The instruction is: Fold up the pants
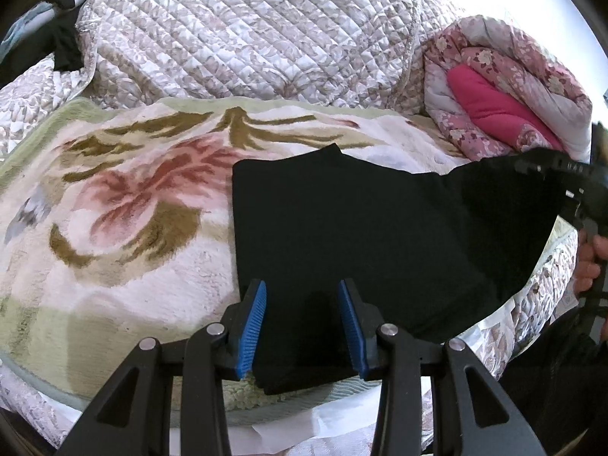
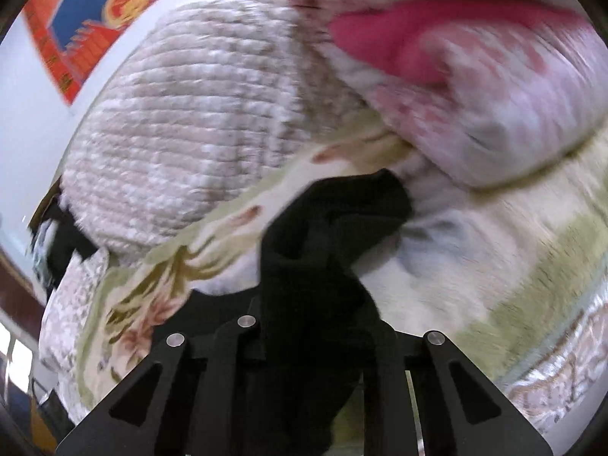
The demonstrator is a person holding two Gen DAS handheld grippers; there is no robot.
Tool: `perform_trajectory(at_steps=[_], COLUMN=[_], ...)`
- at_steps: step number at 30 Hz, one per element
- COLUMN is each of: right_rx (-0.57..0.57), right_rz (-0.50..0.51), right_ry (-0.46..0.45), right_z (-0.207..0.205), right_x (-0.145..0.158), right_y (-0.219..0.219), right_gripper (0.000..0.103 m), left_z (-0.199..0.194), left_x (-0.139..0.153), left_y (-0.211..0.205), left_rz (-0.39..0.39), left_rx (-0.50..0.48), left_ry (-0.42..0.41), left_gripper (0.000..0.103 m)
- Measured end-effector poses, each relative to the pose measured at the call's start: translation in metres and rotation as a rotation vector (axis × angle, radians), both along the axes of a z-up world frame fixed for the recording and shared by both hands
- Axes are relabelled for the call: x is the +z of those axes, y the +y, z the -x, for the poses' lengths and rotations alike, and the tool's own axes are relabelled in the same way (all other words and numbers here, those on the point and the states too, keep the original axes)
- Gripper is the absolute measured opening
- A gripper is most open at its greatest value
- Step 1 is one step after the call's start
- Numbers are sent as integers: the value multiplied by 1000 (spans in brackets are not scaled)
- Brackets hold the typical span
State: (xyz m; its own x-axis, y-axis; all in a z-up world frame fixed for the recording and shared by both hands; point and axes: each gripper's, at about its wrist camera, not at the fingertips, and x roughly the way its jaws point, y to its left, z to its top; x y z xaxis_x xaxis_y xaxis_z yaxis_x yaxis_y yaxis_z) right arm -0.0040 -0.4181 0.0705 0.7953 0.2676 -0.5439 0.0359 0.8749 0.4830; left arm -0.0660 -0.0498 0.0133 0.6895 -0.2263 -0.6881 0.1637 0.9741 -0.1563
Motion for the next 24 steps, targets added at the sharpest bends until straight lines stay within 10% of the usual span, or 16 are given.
perform_trajectory(at_steps=[9, 16, 24], right_rx=[245, 484, 496], right_rz=[93, 193, 287], right_ry=[-64, 49, 33], right_z=[-10, -11, -3], right_x=[23, -35, -33], right_y=[104, 196, 213], right_gripper=[17, 17, 18], left_z=[-1, -2, -1], left_x=[9, 9, 10], left_y=[29, 64, 70], left_rz=[23, 62, 85], left_rx=[89, 191, 209], left_ry=[-6, 7, 11], left_gripper=[42, 42, 42])
